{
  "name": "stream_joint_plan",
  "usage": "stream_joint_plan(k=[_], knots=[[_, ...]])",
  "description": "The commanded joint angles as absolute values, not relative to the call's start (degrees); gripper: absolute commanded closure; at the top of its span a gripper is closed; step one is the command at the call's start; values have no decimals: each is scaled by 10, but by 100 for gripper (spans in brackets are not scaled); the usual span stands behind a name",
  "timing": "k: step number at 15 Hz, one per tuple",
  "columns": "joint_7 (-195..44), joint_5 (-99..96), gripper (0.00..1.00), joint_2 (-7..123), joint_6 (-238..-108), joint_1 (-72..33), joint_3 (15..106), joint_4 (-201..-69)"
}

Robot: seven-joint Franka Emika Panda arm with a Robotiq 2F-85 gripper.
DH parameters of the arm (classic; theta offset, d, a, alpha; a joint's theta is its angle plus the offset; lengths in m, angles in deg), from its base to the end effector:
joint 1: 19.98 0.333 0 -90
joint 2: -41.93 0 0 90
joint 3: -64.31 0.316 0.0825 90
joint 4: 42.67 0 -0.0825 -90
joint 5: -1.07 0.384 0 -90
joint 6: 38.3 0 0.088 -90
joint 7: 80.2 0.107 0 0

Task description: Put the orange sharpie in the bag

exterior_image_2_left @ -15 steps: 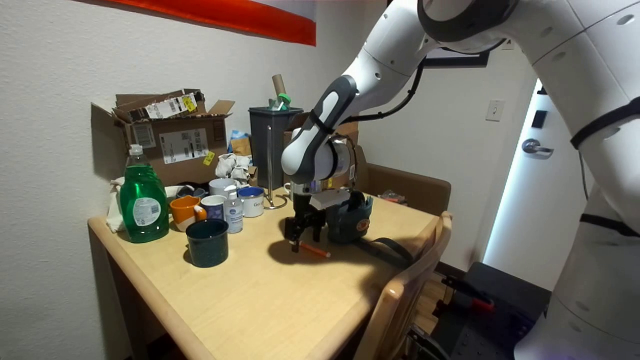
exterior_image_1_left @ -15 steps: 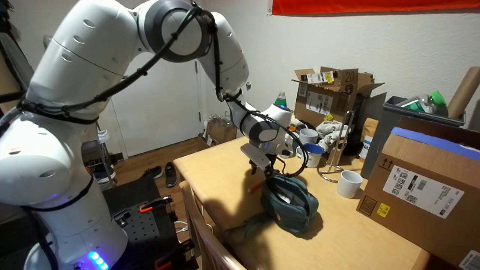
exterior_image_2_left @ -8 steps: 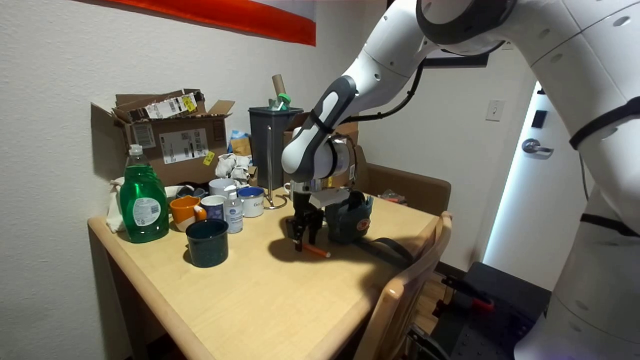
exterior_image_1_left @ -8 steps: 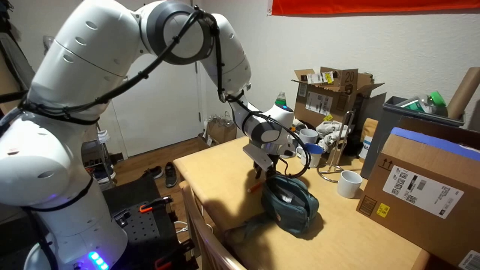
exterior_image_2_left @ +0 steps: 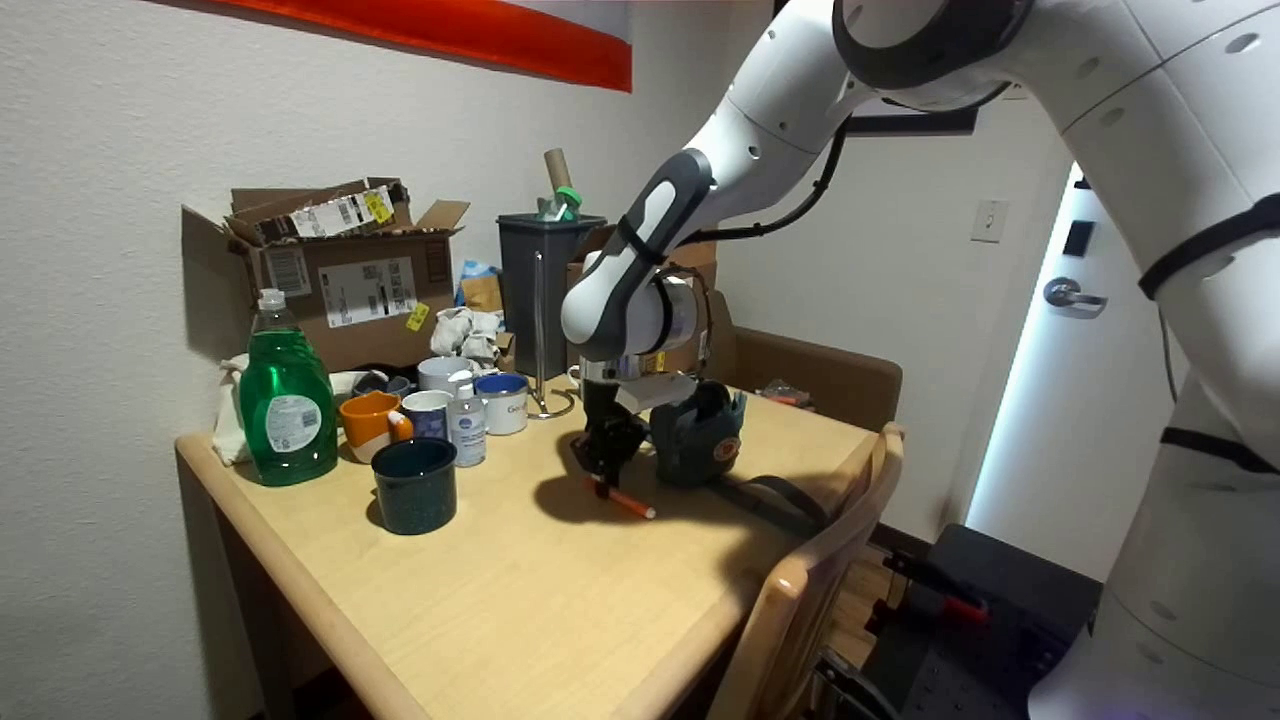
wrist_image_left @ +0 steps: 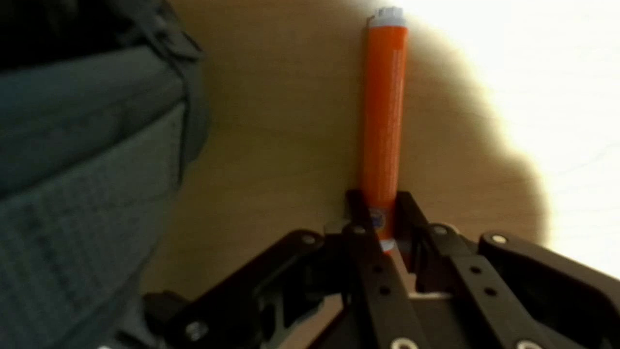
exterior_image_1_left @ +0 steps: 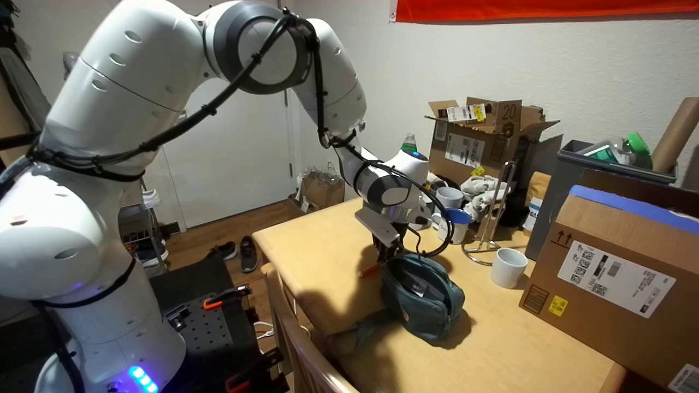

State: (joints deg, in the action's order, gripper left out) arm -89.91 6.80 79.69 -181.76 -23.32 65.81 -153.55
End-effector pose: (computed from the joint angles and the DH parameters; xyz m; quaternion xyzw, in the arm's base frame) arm 0.6067 -0.0203 0.1329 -0.9980 -0.0247 0.0414 0.0404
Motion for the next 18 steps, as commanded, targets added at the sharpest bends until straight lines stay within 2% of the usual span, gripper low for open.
stream_joint_plan(k=[1,7,13,18], knots=[[-898,52,92,756,-1784,-229,668,-1550],[-913,19,92,651,-1689,-214,670,-1574],[-1023,-16,92,562,-1580,-217,672,-1581],[-1117,-68,93,506,-1542,-219,664,-1601]])
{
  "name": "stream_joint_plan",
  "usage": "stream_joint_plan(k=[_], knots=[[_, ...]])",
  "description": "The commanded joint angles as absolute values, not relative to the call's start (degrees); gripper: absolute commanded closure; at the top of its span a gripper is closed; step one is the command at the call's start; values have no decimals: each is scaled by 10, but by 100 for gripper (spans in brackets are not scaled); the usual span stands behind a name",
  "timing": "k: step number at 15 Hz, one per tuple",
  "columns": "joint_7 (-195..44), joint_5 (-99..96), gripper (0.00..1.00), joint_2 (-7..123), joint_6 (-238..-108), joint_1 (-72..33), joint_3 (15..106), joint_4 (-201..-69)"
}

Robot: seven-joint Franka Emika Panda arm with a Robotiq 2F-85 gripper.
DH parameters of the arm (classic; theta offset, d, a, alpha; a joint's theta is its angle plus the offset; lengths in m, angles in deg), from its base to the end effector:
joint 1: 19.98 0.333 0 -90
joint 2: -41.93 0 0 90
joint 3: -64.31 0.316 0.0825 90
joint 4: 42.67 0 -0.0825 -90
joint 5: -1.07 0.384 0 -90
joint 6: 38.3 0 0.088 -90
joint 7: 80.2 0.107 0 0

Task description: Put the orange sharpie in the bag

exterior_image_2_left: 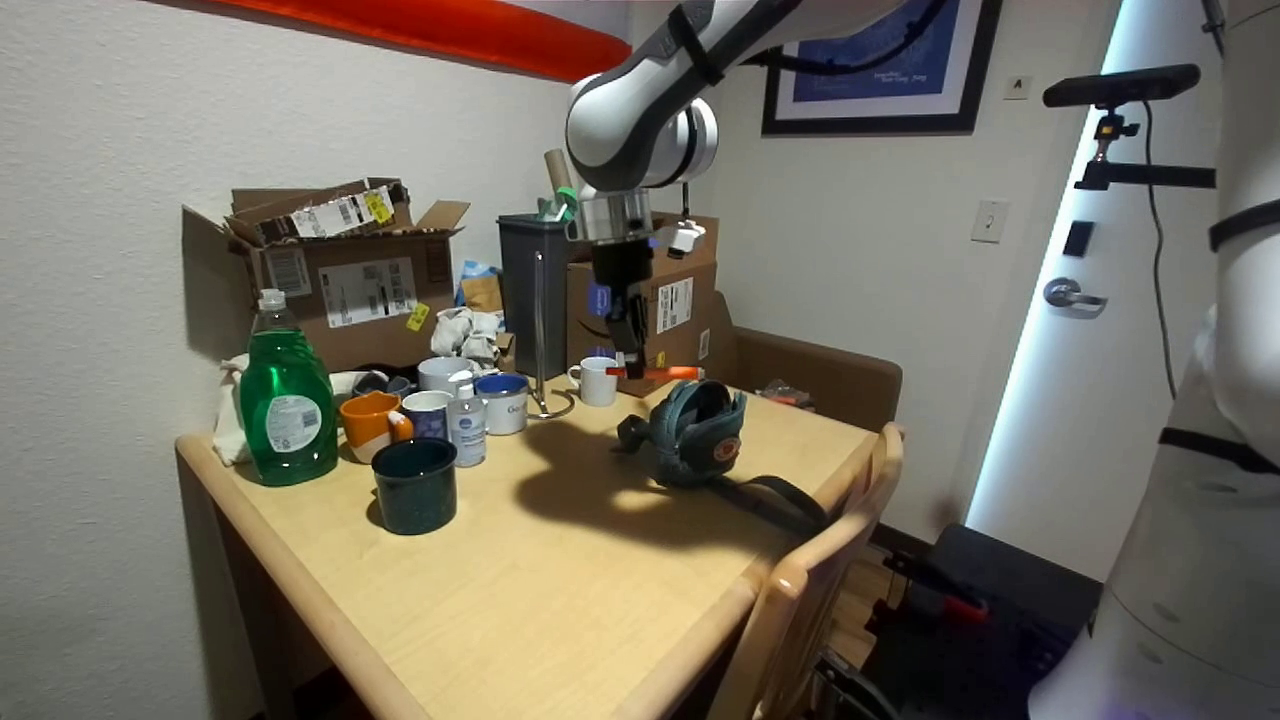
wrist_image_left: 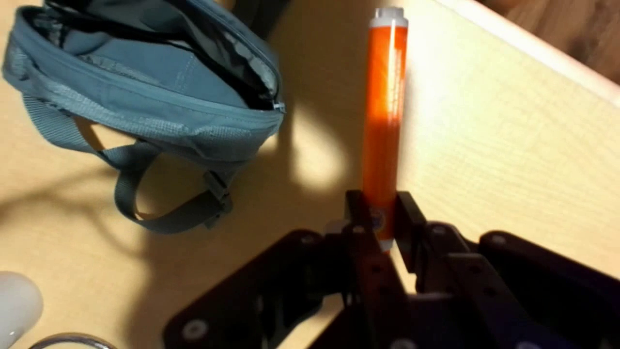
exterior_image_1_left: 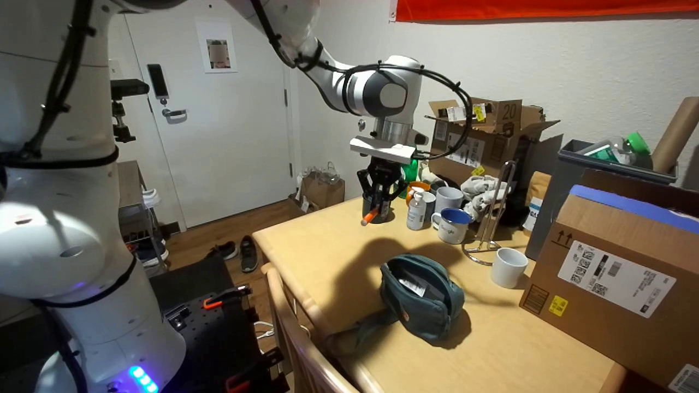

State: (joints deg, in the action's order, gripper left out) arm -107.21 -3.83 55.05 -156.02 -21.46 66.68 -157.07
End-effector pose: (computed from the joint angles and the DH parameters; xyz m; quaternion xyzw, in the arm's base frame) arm 0.5755 0.0037 0.3334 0.9607 0.2622 -0.0900 0.0112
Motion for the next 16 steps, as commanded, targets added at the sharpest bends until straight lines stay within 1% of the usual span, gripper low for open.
stream_joint_plan(k=[1,5,6,9,10,16], knots=[[-1129,-80,93,498,-1540,-220,662,-1607],[-1129,-99,93,470,-1552,-220,655,-1630],[-1124,-91,81,502,-1547,-217,656,-1600],[-1124,-91,81,490,-1547,-217,655,-1611],[-1124,-91,93,489,-1547,-216,655,-1611],[-1233,-132,94,511,-1535,-219,654,-1595]])
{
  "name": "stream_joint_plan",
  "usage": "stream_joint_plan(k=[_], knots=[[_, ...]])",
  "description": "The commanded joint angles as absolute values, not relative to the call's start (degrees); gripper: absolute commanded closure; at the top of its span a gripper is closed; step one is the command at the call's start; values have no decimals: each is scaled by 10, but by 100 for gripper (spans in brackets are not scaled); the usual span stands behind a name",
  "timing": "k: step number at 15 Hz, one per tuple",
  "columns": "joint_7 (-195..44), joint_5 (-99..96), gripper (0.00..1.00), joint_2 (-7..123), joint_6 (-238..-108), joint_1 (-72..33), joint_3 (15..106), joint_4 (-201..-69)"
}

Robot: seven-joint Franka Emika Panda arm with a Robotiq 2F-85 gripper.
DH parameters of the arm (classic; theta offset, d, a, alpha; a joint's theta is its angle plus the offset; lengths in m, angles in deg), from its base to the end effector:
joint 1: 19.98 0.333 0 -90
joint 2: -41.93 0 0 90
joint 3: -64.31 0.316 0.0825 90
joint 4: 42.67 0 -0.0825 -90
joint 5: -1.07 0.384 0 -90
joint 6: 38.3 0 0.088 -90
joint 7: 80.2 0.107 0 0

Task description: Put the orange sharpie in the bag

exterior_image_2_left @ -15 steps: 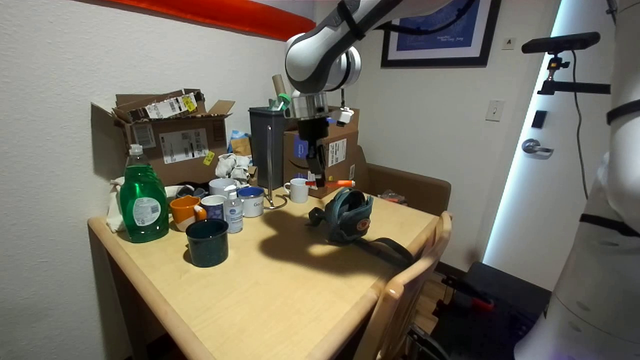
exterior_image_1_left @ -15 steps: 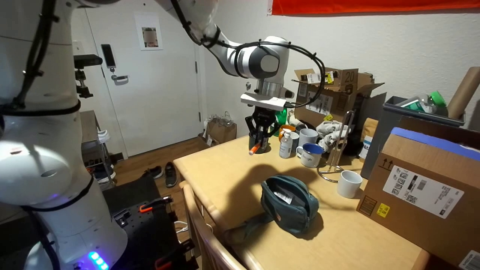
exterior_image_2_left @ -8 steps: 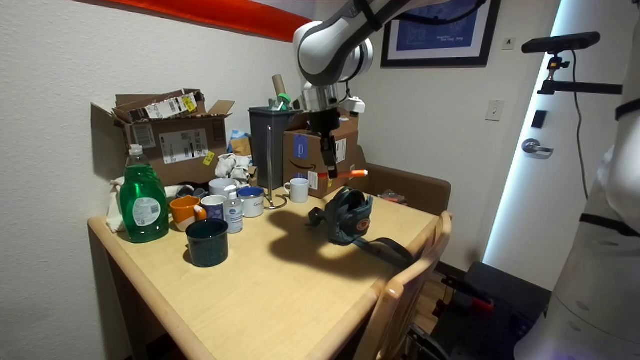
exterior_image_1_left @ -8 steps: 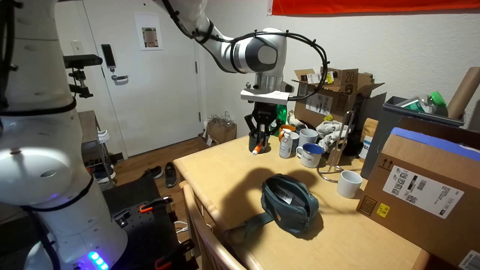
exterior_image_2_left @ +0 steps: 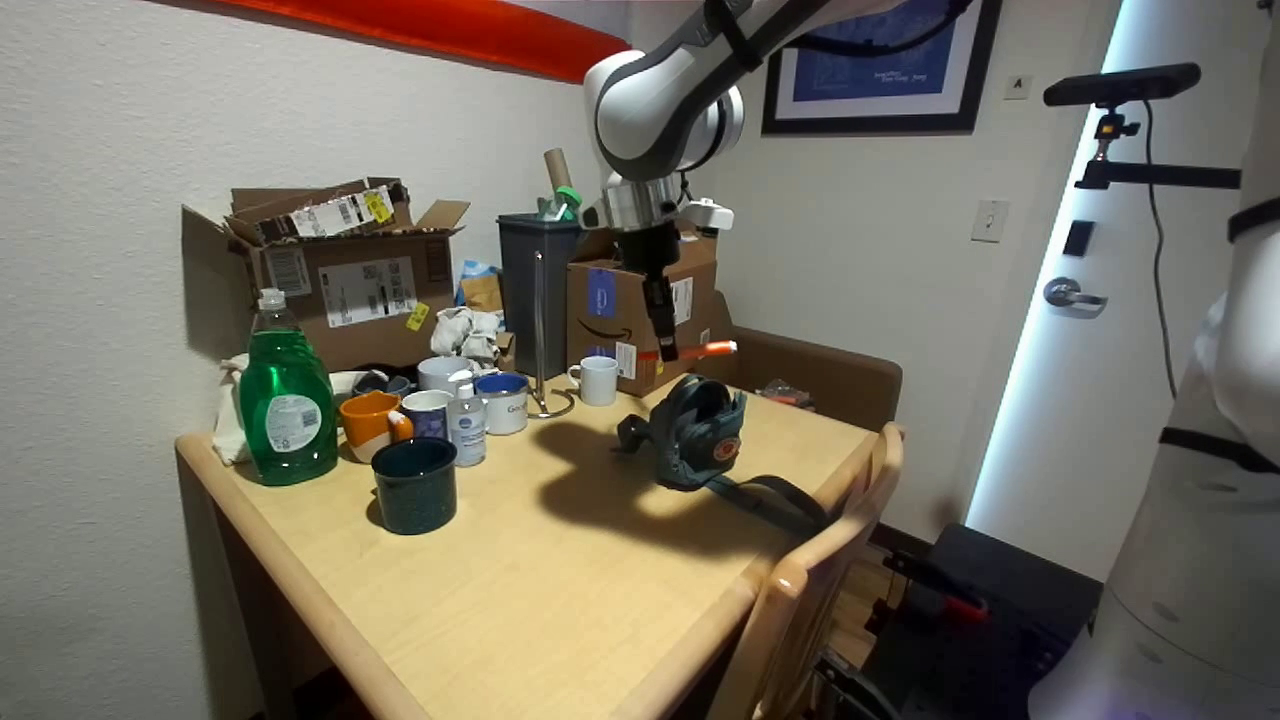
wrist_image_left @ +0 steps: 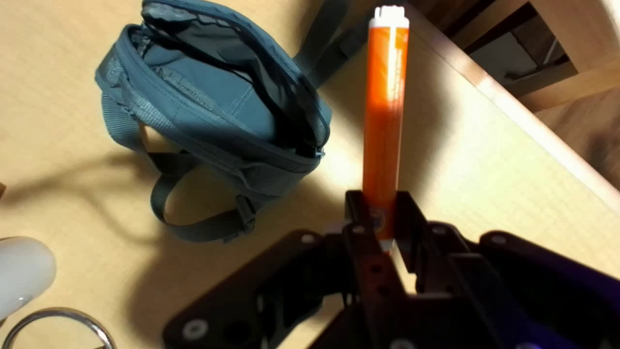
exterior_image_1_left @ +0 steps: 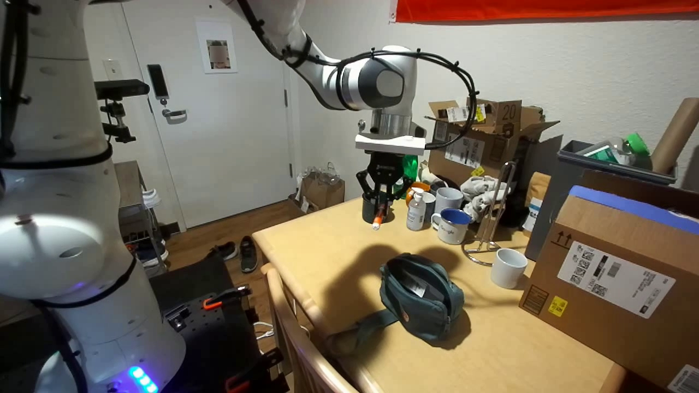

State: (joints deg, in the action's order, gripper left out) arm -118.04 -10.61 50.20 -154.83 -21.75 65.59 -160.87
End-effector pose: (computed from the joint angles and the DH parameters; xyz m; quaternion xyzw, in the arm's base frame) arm 0.5537 -0.0163 0.3523 0.9220 0.3678 -0.1093 0.0522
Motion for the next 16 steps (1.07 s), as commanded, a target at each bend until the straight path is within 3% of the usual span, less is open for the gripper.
stream_joint_plan(k=[1,11,12,15,16], knots=[[-1254,-142,94,512,-1540,-220,653,-1597],[-1504,-158,94,505,-1725,-255,637,-1670],[-1462,-174,81,516,-1687,-242,636,-1646],[-1488,-167,81,516,-1709,-249,633,-1658],[-1488,-167,95,516,-1709,-249,633,-1658]])
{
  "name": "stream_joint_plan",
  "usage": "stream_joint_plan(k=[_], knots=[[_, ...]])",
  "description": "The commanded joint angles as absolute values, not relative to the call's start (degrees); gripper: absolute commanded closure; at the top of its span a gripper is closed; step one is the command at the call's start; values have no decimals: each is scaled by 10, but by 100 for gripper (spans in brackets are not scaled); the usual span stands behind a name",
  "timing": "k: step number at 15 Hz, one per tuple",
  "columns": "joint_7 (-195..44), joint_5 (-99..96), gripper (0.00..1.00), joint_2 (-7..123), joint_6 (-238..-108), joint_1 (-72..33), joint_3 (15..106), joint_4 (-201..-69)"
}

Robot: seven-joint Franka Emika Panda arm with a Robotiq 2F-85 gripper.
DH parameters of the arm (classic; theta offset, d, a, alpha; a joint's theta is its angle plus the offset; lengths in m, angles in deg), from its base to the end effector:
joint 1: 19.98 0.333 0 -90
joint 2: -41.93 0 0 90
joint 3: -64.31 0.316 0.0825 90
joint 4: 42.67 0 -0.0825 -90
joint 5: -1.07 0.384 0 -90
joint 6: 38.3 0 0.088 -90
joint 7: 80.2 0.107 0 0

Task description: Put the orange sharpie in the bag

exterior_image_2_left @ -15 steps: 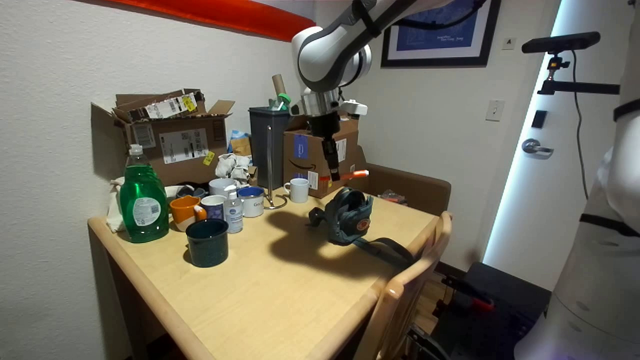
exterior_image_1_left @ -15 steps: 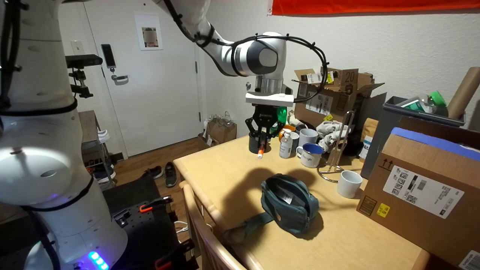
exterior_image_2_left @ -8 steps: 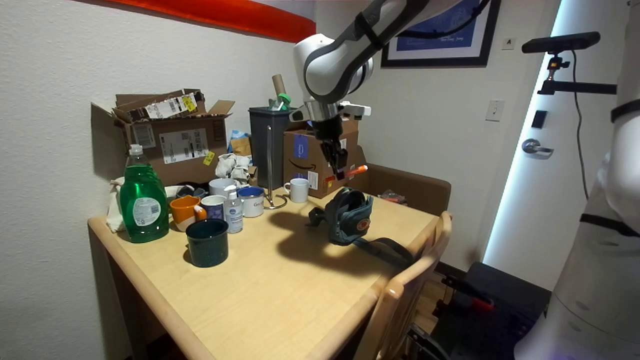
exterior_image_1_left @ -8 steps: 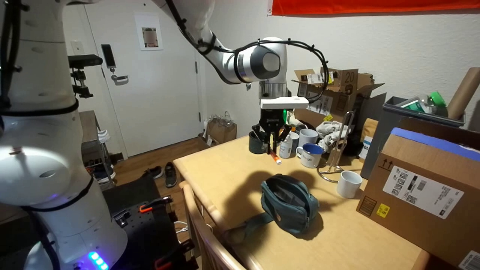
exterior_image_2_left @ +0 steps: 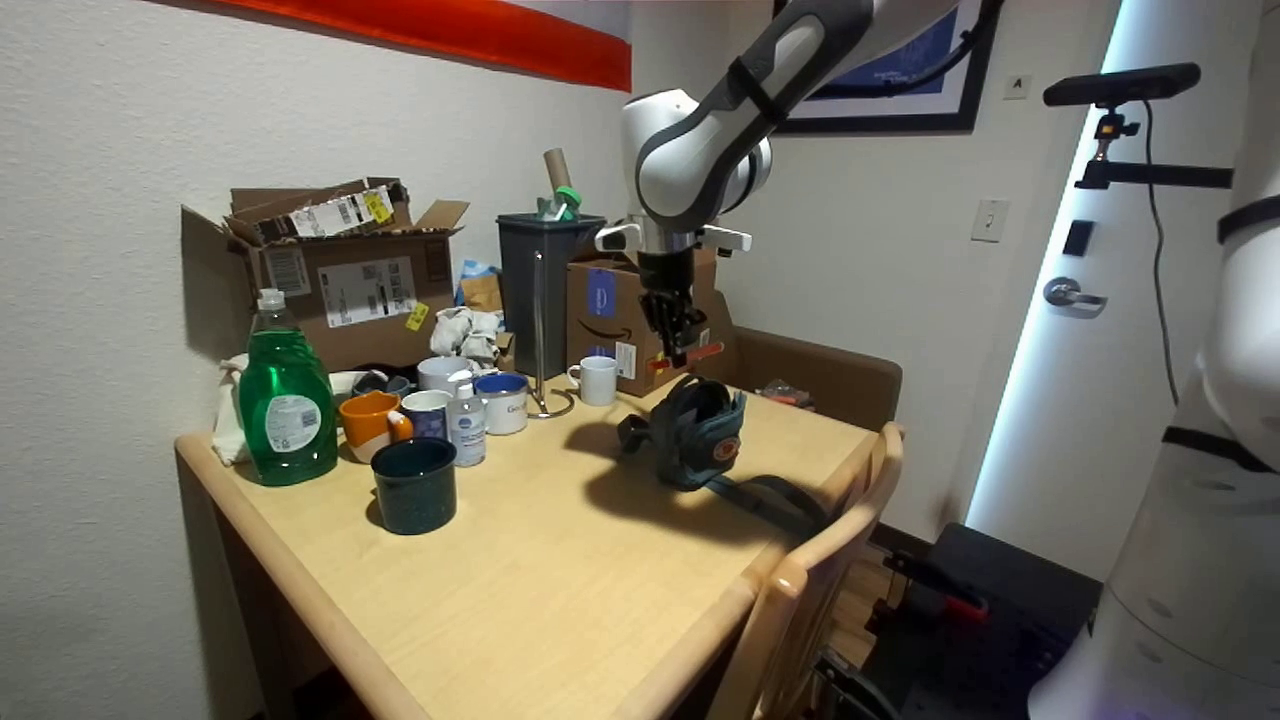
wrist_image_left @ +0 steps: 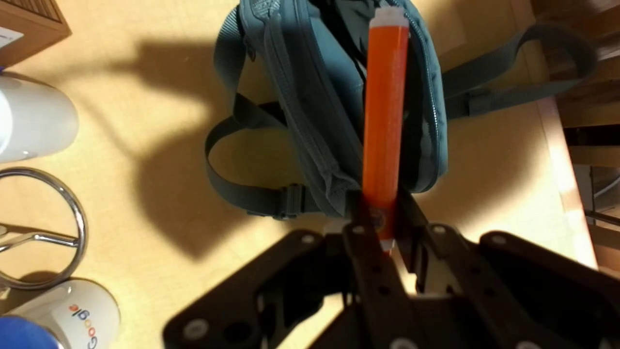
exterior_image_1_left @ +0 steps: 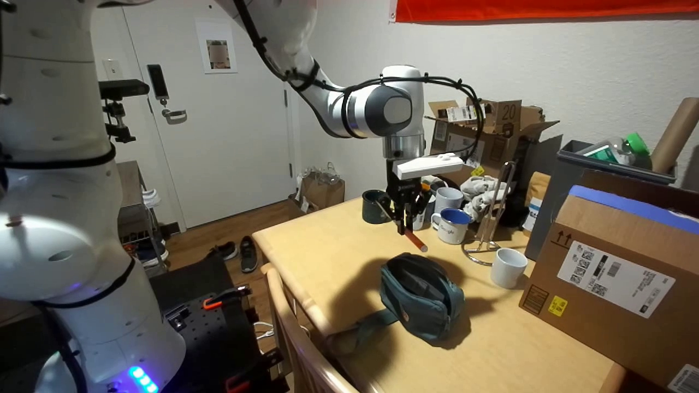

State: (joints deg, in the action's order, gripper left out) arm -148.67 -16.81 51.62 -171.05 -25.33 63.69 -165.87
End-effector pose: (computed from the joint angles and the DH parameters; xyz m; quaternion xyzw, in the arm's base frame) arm 0.5567 -0.0640 0.3232 0.7896 0.6028 -0.0705 0.0907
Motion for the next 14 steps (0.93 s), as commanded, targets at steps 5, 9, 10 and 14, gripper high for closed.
stream_joint_plan(k=[5,9,10,14], knots=[[-1547,-110,95,516,-1728,-265,636,-1666],[-1596,-69,95,499,-1729,-277,630,-1686],[-1604,-66,95,494,-1729,-279,627,-1691],[-1636,-67,95,496,-1754,-287,617,-1701]])
